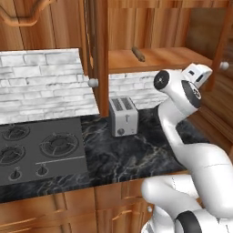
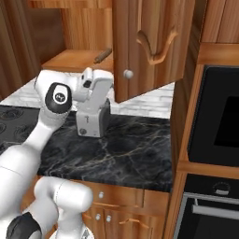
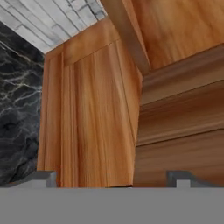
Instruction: Open the cabinet, retrieve the rolling pin, and place it next to the meat on the cutting board to prepare for tenderizing.
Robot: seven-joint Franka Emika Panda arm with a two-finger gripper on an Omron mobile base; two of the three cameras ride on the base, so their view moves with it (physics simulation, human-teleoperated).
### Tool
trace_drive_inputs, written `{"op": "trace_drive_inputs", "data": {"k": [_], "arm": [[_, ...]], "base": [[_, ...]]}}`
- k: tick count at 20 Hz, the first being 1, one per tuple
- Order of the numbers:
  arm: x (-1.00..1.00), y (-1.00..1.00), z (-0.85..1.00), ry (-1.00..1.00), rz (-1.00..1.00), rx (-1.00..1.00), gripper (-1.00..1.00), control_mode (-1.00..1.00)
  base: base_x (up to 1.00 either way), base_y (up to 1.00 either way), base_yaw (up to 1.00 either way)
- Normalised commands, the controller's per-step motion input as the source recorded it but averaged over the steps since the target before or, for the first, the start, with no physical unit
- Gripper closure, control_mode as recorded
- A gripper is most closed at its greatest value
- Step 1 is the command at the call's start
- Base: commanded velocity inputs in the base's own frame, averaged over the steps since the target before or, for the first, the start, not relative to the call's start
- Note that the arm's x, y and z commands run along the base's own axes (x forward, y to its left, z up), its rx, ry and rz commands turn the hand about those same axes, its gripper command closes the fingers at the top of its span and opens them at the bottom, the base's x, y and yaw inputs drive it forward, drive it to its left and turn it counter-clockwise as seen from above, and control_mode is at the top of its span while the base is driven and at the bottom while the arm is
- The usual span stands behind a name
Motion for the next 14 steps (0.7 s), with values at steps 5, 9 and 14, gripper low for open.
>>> {"op": "trace_drive_inputs", "data": {"k": [5,9,14], "arm": [[-0.61,-0.82,-0.15,0.00,-0.05,0.01,-1.00,-1.00],[-0.43,-0.86,-0.02,0.00,-0.04,0.00,-1.00,-1.00],[-0.06,-0.84,0.00,-0.01,0.00,0.00,-1.00,-1.00]], "base": [[0.00,0.00,0.00],[0.00,0.00,0.00],[0.00,0.00,0.00]]}}
